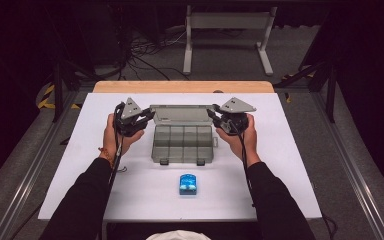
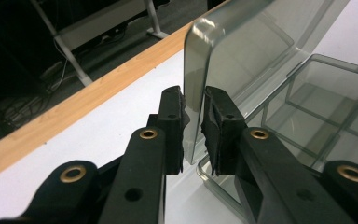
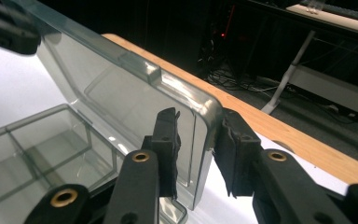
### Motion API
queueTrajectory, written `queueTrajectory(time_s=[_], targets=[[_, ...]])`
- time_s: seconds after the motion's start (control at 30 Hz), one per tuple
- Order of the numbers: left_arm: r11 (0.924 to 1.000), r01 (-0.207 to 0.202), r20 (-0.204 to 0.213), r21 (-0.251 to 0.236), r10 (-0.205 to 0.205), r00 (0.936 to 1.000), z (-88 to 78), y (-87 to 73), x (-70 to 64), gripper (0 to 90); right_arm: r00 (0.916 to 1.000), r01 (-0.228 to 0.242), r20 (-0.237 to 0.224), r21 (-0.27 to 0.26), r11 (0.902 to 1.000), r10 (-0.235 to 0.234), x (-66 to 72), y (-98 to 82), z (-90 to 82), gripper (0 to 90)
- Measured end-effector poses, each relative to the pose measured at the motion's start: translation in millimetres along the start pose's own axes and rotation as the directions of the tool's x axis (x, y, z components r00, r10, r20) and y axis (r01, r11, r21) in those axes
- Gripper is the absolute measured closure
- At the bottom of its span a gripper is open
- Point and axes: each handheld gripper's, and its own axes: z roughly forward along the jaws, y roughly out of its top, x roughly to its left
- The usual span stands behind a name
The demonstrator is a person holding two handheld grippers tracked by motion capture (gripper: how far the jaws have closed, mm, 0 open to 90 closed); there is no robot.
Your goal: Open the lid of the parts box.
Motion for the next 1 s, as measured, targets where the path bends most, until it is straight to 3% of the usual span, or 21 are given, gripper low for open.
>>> queueTrajectory(time_s=[0.17,0.37,0.7,0.8,1.0], targets=[[0.9987,0.051,-0.006,0.002,-0.051,0.9987,8.6,-6.6,2.5,78.0,0.9973,-0.069,0.023,-0.006,0.9976,0.069,-4.3,-12.2,8.1,74.2],[0.9941,0.107,-0.006,-0.019,-0.107,0.9942,15.4,-14.5,5.9,79.5,0.9931,-0.104,0.056,0.014,0.9945,0.103,-4.5,-25.2,18.4,83.3],[0.9918,0.126,-0.026,0.023,-0.125,0.9918,30.8,-21.2,2.1,81.8,0.9846,-0.141,0.111,0.047,0.9890,0.135,1.3,-37.6,32.1,82.3],[0.9895,0.139,-0.037,0.040,-0.138,0.9898,35.8,-22.8,0.1,80.7,0.9804,-0.169,0.114,0.065,0.9835,0.161,2.5,-43.3,37.2,81.7],[0.9843,0.168,-0.055,0.054,-0.165,0.9848,42.1,-27.6,-0.3,83.0,0.9791,-0.175,0.123,0.100,0.9795,0.162,2.8,-49.1,44.2,81.8]])
